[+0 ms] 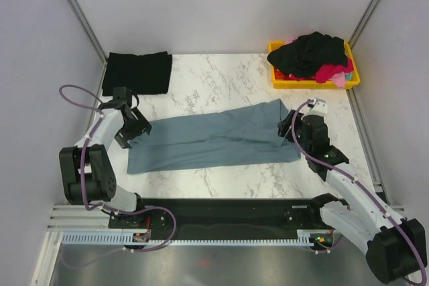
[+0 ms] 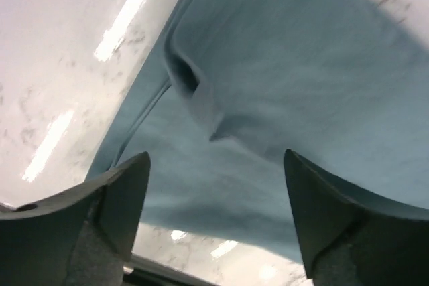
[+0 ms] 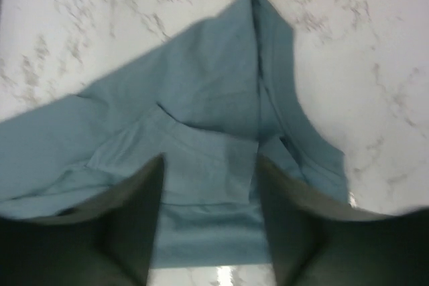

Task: Fold and stack the t-shirts
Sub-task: Fold the tshirt

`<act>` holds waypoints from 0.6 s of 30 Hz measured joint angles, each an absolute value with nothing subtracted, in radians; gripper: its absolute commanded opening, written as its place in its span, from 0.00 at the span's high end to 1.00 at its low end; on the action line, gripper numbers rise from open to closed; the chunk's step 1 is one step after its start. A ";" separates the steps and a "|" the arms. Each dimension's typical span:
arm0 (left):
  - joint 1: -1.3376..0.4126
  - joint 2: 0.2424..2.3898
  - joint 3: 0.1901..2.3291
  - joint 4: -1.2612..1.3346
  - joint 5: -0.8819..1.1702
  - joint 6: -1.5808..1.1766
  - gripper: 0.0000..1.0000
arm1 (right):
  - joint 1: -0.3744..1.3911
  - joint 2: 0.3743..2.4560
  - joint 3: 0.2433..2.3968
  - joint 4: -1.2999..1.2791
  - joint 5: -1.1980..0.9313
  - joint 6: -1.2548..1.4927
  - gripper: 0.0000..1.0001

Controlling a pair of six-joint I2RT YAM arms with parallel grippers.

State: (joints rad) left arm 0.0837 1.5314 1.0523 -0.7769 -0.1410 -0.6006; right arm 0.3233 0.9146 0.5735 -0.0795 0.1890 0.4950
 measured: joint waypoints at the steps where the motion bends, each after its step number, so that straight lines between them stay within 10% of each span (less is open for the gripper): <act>1: 0.084 1.505 1.026 -0.792 -0.146 -0.606 0.01 | 0.323 0.888 0.541 -0.108 0.198 0.524 0.23; 9: 0.084 1.243 0.972 -0.825 -0.128 -0.621 0.05 | 0.323 0.757 0.467 -0.239 0.246 0.625 0.24; 18: 0.082 1.235 0.988 -0.804 -0.041 -0.534 0.16 | 0.421 1.318 0.809 -0.173 0.086 0.542 0.40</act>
State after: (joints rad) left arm 0.0818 1.2354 0.9878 -0.8040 -0.0414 -0.5343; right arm 0.4210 1.3182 0.8085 -0.1726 0.0864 0.5415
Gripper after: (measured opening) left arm 0.840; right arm 0.644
